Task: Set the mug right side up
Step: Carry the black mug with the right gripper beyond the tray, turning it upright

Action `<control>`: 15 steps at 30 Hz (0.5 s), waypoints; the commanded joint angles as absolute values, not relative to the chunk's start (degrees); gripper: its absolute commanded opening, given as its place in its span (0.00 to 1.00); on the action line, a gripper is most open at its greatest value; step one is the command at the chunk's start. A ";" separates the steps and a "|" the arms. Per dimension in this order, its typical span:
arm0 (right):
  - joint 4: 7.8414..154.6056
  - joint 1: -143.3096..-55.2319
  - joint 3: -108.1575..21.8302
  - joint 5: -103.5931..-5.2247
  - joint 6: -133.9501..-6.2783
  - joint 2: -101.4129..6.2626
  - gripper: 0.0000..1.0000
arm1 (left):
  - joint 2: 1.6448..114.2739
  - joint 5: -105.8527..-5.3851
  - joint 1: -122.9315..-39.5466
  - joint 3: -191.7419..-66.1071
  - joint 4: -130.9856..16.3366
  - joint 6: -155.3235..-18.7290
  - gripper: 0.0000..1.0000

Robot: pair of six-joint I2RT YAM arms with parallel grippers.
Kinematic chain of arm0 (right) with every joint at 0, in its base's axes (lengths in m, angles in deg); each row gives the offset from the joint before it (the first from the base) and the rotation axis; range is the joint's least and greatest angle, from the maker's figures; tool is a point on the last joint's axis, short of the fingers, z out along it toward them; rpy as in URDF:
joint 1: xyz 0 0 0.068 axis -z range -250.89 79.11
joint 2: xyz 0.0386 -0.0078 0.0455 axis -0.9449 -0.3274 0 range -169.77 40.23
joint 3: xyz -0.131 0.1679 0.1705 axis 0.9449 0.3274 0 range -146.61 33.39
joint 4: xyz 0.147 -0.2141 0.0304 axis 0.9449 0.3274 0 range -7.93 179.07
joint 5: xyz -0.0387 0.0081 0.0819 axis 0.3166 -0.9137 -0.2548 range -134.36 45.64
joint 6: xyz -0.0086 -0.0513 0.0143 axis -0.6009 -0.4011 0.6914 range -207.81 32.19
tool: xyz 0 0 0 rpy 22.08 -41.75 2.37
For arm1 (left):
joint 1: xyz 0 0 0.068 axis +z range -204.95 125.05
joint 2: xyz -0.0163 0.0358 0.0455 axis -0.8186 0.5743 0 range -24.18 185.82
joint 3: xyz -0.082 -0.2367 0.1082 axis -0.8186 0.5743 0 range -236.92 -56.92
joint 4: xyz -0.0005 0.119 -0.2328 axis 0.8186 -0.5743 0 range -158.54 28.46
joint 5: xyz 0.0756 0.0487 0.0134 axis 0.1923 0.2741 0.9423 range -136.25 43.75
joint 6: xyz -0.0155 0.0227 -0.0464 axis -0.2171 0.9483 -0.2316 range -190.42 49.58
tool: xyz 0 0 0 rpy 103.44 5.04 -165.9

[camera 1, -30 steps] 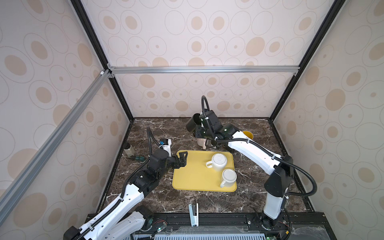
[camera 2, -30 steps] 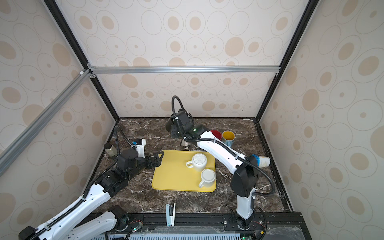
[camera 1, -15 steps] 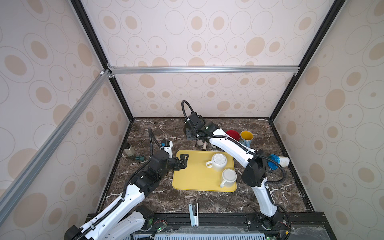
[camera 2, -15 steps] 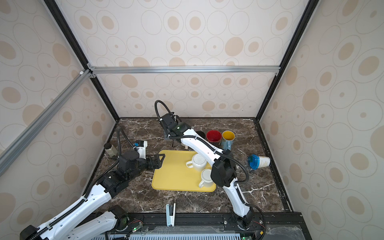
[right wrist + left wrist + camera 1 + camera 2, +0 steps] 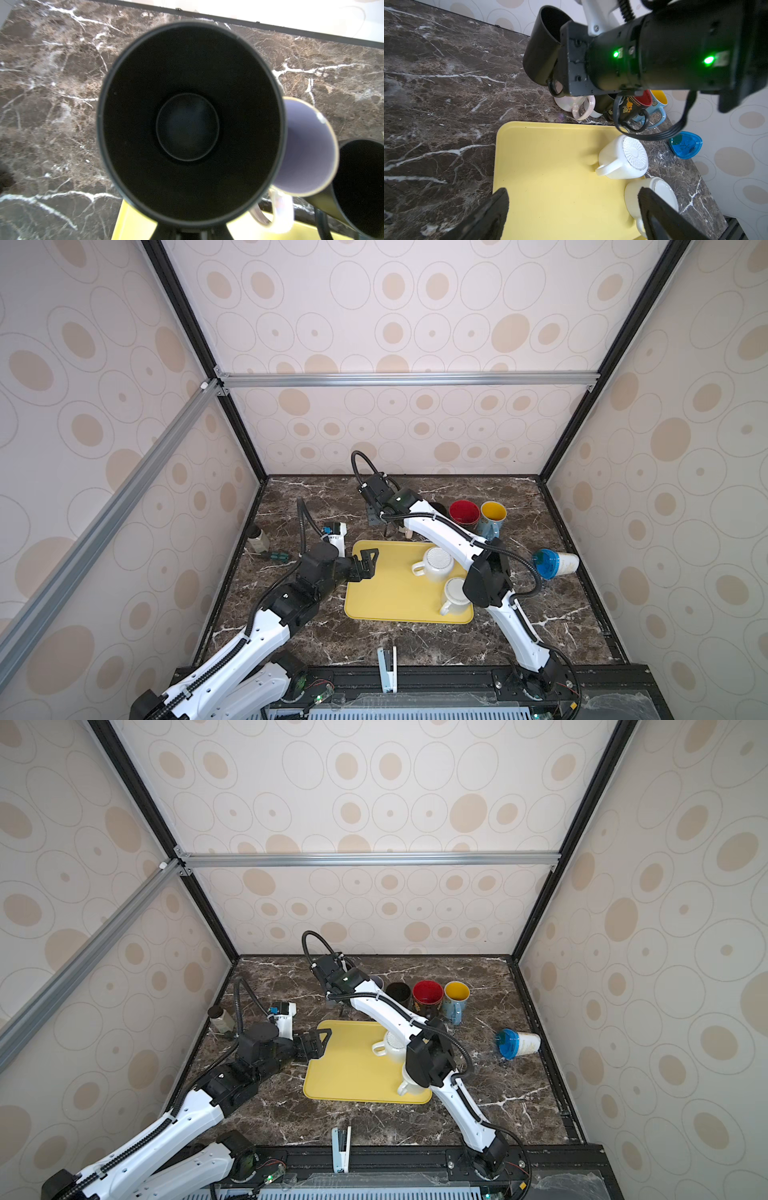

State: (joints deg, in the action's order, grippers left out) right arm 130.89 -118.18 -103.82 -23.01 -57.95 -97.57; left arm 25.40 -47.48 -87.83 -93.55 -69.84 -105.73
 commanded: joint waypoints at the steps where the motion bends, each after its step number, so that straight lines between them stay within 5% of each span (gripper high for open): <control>1: 129.55 -118.62 -106.88 -19.93 -58.37 -98.61 0.00 | 24.99 -48.09 -87.61 -93.27 -68.49 -105.84 0.98; 15: 129.01 -117.93 -107.24 -20.27 -57.76 -102.84 0.00 | 25.29 -49.22 -87.61 -92.32 -66.74 -106.63 0.97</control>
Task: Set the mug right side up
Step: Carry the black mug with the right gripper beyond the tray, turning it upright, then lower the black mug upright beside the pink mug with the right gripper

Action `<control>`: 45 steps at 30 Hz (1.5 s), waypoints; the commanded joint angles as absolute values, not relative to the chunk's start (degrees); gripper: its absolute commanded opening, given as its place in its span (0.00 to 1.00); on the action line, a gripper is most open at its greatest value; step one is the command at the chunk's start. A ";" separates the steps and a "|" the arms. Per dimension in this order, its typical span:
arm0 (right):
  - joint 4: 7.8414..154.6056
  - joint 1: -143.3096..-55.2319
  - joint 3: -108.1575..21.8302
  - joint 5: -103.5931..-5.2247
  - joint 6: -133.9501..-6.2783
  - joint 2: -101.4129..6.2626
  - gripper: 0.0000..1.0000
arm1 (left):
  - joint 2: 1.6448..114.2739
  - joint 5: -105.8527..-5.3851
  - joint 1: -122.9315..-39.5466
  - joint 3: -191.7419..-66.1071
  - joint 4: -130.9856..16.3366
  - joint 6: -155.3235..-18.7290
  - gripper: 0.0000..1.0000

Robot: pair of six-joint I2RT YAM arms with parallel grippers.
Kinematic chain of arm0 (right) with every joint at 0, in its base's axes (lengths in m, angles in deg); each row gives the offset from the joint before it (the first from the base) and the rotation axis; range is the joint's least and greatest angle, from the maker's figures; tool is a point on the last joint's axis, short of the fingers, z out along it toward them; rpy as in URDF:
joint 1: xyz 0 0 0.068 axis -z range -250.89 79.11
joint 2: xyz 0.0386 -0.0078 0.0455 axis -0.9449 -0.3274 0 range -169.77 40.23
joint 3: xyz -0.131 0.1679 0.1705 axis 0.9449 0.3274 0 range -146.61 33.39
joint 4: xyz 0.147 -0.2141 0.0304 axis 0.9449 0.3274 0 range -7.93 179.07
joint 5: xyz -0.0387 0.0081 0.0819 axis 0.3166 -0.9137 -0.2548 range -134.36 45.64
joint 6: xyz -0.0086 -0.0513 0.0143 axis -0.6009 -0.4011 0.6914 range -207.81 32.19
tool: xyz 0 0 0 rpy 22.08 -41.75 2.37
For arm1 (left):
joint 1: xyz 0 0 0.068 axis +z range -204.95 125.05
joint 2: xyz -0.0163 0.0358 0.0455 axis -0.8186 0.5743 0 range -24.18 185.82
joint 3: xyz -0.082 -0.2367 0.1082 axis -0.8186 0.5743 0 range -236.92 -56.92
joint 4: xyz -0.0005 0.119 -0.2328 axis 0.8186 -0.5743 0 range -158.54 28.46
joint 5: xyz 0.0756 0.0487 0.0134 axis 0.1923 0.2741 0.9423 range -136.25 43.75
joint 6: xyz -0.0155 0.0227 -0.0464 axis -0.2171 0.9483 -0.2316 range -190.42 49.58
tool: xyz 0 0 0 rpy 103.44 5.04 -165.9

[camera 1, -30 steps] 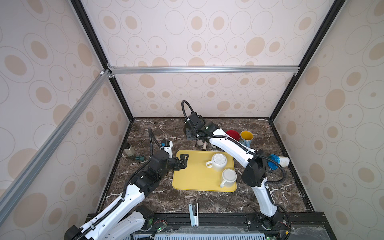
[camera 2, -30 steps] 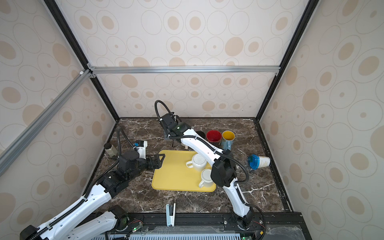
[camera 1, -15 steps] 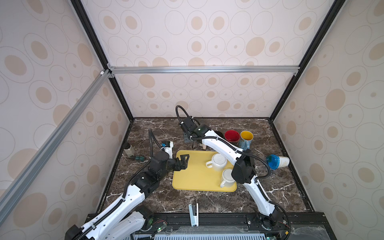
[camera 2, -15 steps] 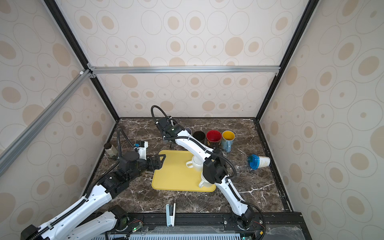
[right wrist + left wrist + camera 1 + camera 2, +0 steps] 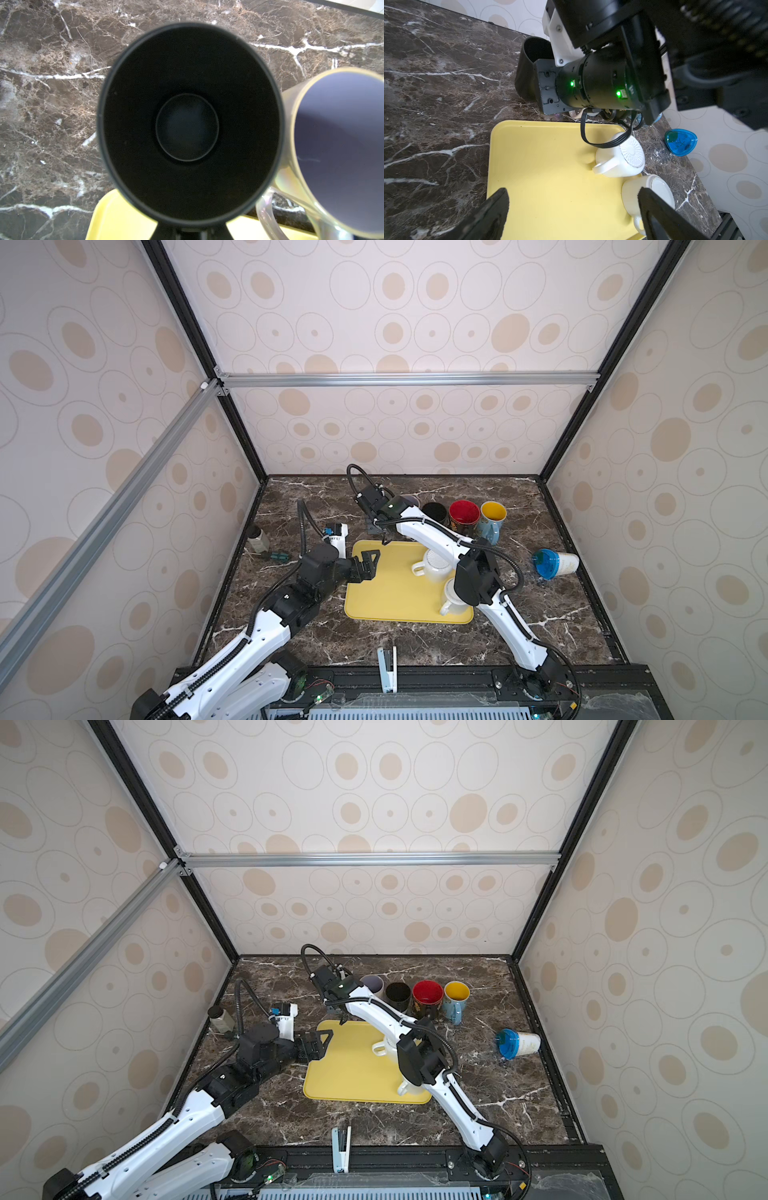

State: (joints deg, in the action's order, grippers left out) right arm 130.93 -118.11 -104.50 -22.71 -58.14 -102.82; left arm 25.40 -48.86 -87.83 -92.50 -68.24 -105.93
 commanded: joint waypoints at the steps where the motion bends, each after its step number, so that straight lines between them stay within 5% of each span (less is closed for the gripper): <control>1: 129.01 -117.92 -107.11 -20.27 -57.64 -102.94 0.00 | 25.21 -49.32 -87.58 -92.26 -66.73 -106.72 0.97; 40: 125.36 -117.16 -99.04 -20.19 -53.47 -101.99 0.00 | 24.59 -49.94 -87.61 -89.79 -65.09 -108.18 0.97; 45: 125.32 -117.20 -98.71 -20.49 -53.65 -101.59 0.19 | 24.51 -50.03 -87.62 -89.79 -65.05 -108.13 0.97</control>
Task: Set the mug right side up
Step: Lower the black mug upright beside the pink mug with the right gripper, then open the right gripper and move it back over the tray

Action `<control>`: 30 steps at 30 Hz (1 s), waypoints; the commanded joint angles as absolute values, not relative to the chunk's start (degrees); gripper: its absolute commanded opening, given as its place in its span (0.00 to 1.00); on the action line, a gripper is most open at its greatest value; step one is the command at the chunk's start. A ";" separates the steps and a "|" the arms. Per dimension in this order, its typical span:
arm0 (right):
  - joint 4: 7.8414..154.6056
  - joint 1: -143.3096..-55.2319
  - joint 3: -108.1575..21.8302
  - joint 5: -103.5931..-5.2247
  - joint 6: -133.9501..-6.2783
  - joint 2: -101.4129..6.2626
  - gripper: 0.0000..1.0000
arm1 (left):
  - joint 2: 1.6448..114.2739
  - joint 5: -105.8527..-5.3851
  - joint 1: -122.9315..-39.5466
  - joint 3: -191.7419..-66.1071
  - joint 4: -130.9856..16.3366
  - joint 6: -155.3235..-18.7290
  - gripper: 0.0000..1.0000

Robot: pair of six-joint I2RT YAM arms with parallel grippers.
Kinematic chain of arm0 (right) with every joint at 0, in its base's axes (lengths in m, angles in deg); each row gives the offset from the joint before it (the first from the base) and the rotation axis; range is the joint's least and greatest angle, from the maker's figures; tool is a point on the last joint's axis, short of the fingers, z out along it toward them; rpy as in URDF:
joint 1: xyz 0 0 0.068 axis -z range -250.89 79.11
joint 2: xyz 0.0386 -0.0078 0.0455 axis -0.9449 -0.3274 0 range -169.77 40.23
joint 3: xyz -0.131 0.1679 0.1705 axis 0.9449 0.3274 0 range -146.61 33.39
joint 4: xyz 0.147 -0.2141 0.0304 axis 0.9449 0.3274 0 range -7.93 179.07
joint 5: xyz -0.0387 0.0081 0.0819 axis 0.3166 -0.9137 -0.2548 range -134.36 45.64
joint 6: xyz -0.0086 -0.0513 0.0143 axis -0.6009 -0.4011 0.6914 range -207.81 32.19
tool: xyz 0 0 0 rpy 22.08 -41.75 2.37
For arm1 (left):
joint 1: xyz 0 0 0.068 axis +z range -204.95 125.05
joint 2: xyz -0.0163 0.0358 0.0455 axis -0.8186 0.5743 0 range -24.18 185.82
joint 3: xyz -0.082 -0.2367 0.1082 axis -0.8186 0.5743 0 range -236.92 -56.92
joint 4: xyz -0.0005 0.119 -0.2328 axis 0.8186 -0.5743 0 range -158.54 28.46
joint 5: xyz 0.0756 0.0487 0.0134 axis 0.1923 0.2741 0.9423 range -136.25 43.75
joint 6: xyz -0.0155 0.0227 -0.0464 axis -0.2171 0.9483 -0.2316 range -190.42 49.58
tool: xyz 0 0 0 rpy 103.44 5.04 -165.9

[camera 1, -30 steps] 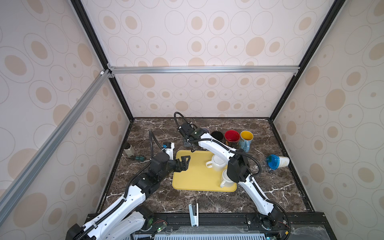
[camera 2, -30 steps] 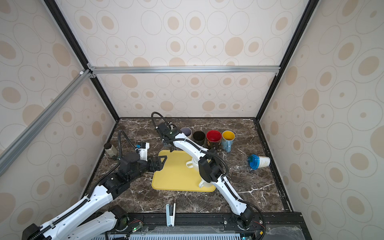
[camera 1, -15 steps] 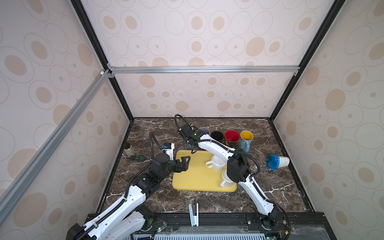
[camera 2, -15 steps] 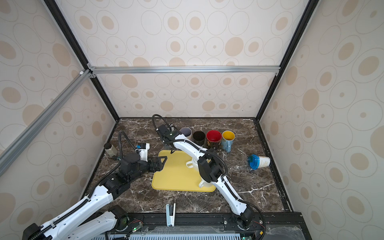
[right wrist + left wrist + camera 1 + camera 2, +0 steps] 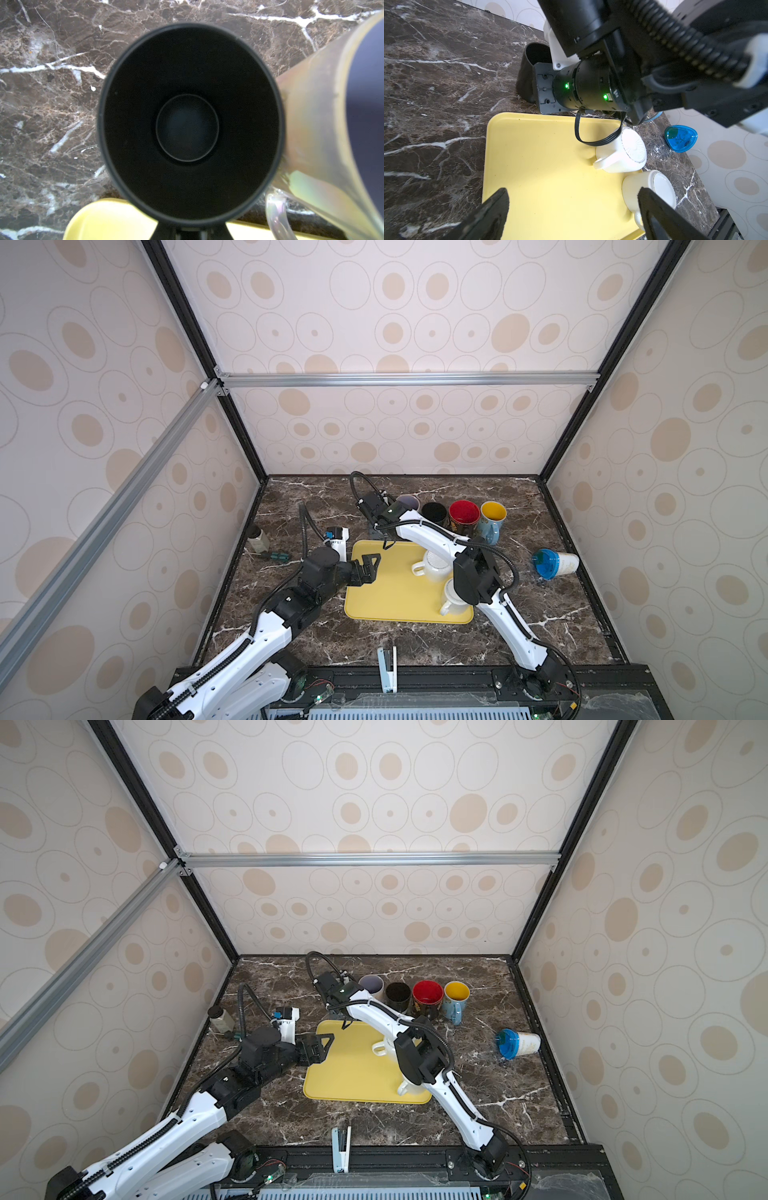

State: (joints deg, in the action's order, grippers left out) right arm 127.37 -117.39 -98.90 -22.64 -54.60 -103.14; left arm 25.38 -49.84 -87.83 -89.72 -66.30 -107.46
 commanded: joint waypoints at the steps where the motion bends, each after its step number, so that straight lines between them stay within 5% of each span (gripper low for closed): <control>1: 125.19 -117.13 -98.71 -20.81 -53.77 -101.46 0.22 | 24.35 -50.03 -87.56 -89.71 -65.10 -108.18 0.97; 11: 124.31 -117.32 -94.67 -24.77 -53.82 -98.96 0.43 | 23.30 -49.85 -87.64 -89.36 -65.07 -108.13 0.97; 22: 124.29 -117.79 -87.38 -25.03 -55.95 -89.95 0.44 | 22.90 -49.50 -87.56 -89.52 -64.35 -107.94 0.97; 30: 120.07 -118.89 -69.63 -21.62 -58.93 -71.14 0.43 | 25.58 -49.67 -87.60 -90.21 -62.66 -107.84 0.96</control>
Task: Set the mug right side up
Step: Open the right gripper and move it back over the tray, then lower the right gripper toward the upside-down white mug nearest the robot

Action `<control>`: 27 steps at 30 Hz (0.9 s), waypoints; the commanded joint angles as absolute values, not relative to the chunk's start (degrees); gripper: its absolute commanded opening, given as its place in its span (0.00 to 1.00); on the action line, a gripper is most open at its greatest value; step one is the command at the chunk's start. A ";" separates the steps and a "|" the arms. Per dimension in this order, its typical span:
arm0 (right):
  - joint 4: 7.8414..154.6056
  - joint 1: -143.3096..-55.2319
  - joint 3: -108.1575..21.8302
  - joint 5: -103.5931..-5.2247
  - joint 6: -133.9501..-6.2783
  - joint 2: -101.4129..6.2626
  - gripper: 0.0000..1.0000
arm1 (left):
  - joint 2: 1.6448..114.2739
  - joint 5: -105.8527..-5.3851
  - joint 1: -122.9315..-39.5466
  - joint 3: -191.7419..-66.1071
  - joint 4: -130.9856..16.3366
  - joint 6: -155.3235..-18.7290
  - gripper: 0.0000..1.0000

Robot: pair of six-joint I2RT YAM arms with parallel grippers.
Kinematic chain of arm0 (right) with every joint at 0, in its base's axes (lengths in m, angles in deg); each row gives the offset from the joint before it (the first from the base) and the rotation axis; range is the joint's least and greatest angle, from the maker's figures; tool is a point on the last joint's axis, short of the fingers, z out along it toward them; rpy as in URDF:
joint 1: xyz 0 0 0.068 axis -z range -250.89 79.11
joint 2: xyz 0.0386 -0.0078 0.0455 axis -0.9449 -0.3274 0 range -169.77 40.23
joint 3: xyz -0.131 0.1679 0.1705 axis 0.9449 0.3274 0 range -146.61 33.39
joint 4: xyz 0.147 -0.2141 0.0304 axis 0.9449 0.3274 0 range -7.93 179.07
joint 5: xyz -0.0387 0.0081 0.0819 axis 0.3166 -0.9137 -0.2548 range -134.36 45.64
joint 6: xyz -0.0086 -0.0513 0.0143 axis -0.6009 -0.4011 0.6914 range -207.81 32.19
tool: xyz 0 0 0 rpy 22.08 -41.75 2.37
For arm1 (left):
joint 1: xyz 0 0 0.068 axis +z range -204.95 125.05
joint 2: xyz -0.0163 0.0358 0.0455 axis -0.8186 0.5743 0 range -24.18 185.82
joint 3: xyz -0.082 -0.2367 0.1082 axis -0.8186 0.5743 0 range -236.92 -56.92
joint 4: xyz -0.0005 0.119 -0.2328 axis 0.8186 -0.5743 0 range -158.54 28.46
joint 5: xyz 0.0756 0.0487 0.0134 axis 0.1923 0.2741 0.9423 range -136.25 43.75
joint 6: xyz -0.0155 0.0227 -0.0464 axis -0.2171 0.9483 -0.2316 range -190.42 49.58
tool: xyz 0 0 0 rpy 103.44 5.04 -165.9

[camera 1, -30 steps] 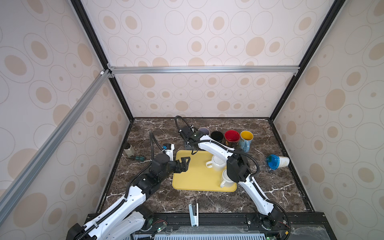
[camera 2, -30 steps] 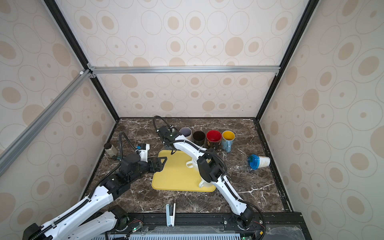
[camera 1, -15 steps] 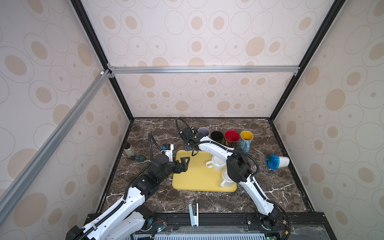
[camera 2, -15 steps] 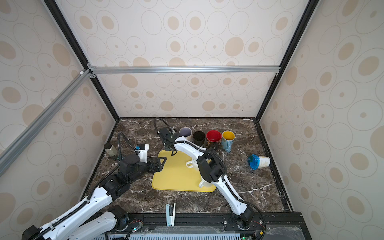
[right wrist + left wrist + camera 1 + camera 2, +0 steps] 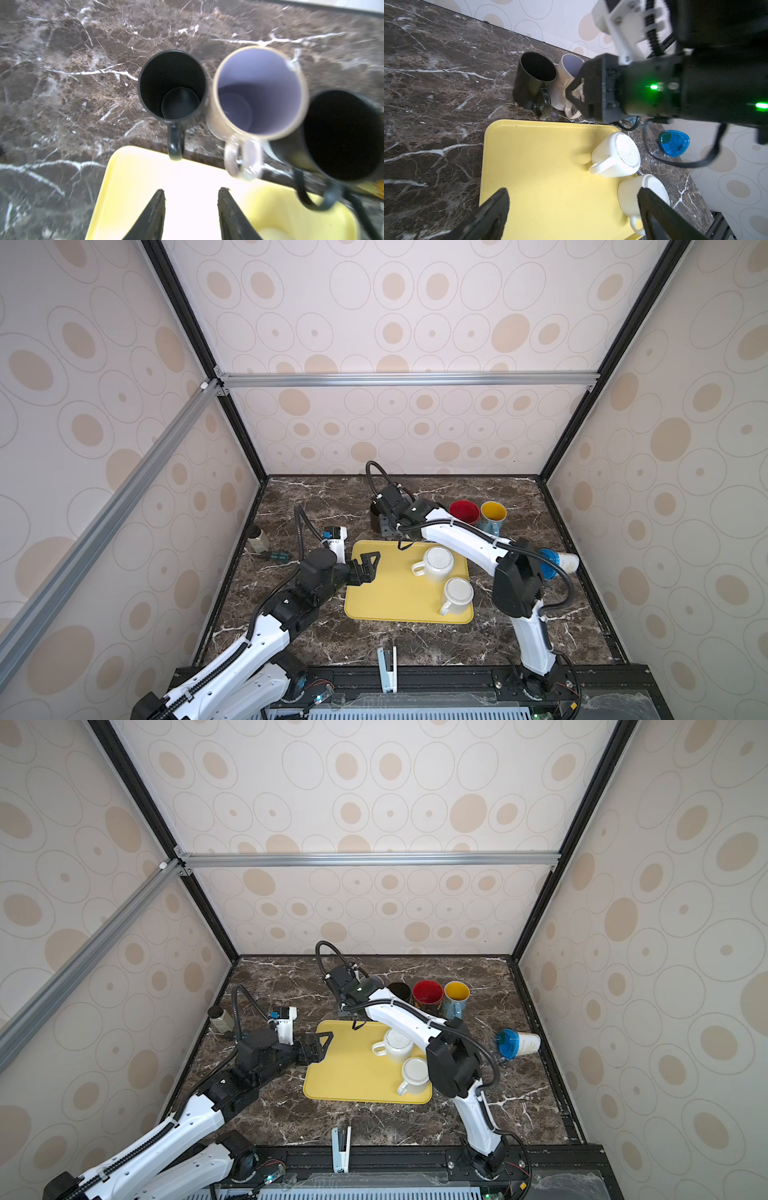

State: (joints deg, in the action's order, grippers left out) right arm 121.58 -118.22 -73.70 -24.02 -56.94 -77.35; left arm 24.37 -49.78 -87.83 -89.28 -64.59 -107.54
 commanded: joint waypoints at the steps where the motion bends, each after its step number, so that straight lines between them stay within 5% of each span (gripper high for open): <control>1: 120.05 -118.96 -67.89 -21.32 -59.14 -69.13 0.43 | 26.26 -50.00 -87.62 -90.35 -62.11 -107.81 0.96; 17: 117.51 -125.92 -36.37 -15.94 -55.50 -32.99 0.43 | 31.41 -50.82 -87.73 -92.48 -62.74 -107.16 0.93; 27: 123.50 -129.50 -30.47 -14.69 -50.36 -30.06 0.43 | 36.26 -53.96 -90.41 -94.40 -58.96 -106.29 0.93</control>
